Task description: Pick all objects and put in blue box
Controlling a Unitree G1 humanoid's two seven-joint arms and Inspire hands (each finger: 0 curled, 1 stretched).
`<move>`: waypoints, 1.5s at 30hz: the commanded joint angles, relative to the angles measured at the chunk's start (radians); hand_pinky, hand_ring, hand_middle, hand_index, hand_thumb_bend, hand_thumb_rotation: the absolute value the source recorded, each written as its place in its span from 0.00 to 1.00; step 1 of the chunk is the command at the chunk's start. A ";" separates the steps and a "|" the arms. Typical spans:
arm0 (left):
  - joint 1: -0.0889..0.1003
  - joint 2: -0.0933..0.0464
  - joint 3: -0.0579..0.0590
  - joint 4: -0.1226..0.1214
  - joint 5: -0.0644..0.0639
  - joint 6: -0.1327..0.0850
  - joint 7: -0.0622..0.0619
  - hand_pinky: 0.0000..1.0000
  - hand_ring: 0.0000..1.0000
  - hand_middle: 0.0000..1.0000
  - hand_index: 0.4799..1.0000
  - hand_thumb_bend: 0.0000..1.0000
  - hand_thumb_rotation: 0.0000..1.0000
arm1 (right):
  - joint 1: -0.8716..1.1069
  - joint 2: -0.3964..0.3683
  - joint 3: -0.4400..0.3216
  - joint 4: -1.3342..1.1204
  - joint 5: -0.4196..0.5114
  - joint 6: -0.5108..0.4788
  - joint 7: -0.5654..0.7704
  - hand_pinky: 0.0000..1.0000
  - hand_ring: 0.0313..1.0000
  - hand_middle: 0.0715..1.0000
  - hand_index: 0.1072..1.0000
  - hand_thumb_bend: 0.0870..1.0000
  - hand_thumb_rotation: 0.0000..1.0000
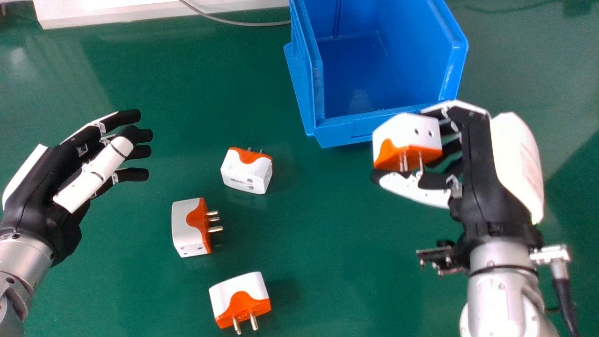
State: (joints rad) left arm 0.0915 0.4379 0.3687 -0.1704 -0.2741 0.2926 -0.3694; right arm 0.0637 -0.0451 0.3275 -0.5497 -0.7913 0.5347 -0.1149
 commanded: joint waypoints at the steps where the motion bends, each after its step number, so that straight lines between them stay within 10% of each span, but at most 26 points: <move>1: -0.010 0.008 0.003 -0.006 -0.002 -0.020 -0.003 0.68 0.78 0.78 0.65 0.53 0.52 | -0.060 -0.006 -0.013 -0.003 -0.018 -0.031 0.005 0.30 0.39 0.47 0.50 0.44 0.00; 15: 0.001 0.002 0.001 -0.002 -0.003 -0.043 -0.009 0.68 0.78 0.78 0.65 0.52 0.51 | -0.392 -0.065 -0.096 0.288 0.024 -0.125 0.004 0.30 0.40 0.47 0.51 0.44 0.00; 45: 0.060 0.000 0.006 -0.101 -0.010 -0.011 0.007 0.68 0.77 0.78 0.65 0.54 0.51 | -1.119 -0.146 -0.074 1.331 0.110 -0.142 -0.041 0.35 0.41 0.47 0.49 0.44 0.00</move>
State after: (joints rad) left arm 0.1476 0.4363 0.3671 -0.2412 -0.2765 0.2849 -0.3660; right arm -0.9837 -0.1866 0.2521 0.7650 -0.6810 0.3853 -0.1388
